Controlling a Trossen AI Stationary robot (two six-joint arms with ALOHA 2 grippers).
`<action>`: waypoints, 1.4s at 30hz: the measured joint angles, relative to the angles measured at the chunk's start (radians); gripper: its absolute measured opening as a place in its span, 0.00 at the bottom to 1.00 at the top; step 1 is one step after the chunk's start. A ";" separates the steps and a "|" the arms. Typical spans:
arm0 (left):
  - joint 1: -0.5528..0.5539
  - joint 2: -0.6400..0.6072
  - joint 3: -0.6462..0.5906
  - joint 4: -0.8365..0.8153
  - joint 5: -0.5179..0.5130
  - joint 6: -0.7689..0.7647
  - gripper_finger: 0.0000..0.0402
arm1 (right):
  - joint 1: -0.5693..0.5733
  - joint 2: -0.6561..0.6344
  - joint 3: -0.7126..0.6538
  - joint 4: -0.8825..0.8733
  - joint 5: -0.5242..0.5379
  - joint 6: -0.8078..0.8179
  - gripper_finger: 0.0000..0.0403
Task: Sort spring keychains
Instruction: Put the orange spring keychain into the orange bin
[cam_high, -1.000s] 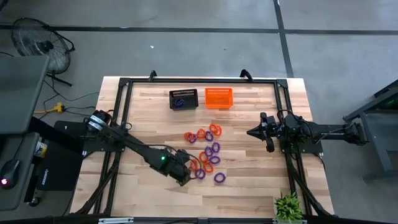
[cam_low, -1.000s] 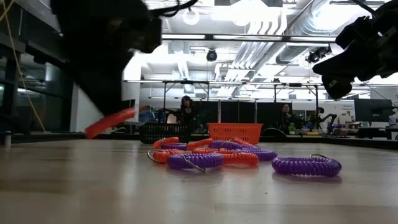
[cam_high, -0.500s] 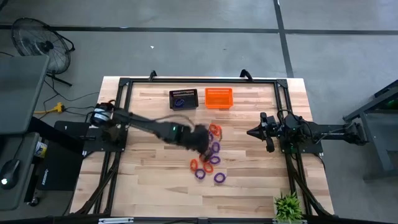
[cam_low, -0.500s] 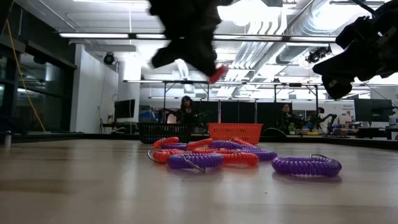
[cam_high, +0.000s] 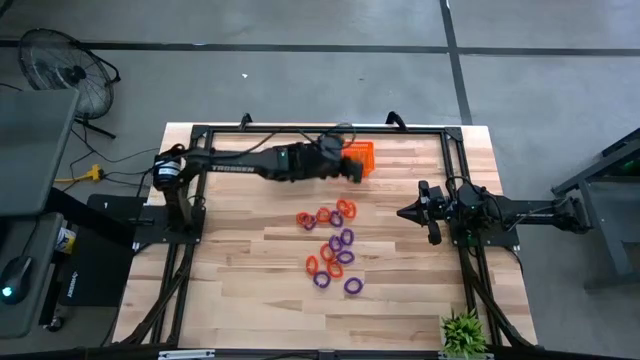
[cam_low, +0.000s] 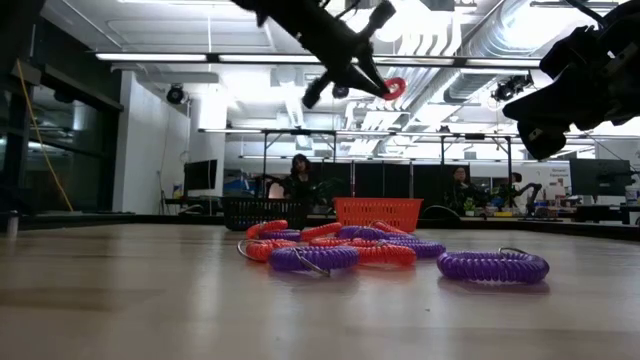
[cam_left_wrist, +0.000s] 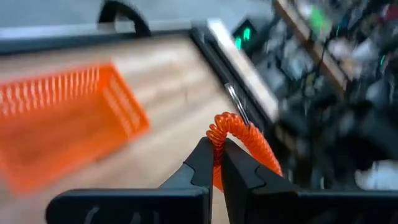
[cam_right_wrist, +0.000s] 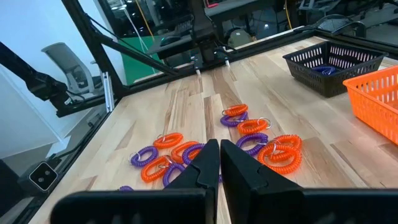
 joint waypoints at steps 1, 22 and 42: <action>0.014 0.007 -0.001 0.004 -0.005 -0.001 0.02 | 0.000 0.000 0.000 0.000 0.000 0.000 0.03; 0.173 0.200 -0.003 0.040 -0.008 -0.063 0.02 | 0.000 0.000 0.000 0.000 0.000 0.000 0.03; 0.233 0.201 -0.003 0.038 0.104 -0.078 0.20 | 0.000 0.000 0.000 0.000 0.000 0.000 0.03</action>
